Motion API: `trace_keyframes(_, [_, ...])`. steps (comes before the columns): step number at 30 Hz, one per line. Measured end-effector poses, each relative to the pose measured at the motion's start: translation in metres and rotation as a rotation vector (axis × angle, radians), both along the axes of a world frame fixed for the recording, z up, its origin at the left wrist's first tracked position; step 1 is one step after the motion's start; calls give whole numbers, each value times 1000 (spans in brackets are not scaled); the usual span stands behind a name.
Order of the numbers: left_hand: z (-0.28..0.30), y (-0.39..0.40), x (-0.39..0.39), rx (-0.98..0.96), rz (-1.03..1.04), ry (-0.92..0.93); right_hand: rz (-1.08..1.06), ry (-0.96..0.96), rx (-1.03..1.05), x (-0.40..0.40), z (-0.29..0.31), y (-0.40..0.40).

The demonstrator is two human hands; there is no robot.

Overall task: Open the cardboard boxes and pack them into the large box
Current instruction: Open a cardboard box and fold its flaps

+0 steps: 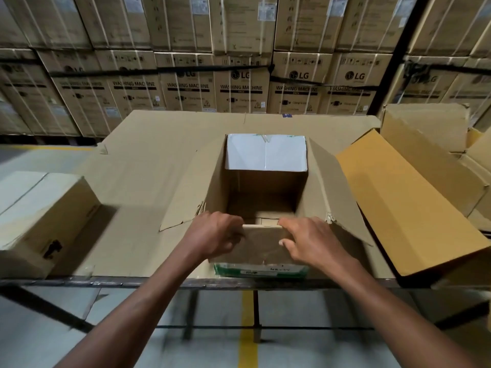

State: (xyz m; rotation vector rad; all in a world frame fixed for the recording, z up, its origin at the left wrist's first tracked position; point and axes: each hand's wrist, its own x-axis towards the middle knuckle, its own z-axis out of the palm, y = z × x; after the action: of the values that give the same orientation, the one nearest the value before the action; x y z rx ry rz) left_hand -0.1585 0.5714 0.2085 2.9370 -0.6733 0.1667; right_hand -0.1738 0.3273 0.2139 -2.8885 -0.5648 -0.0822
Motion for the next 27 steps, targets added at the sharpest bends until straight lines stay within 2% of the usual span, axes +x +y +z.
trace_keyframes(5, [-2, -16, 8, -52, 52, 48, 80, 159, -35, 9, 16, -8])
trace_keyframes(8, [1, -26, 19, -113, 75, 45, 114, 251, 70, 27, 28, -13])
trace_keyframes(10, [6, -23, 27, -190, 135, 26, 101, 242, 95, 48, 30, -13])
trace_keyframes(13, [14, -16, 35, -289, 217, -12, 37, 349, -37, 103, 15, -10])
trace_keyframes(17, [18, -19, 50, -305, 219, 2, -9, 526, -216, 167, -7, 4])
trace_keyframes(23, [8, 7, 86, -294, 239, 14, -67, 451, -435, 205, -14, 16])
trace_keyframes(27, [0, 29, 102, -369, 274, -23, -75, 386, -432, 213, -2, 15])
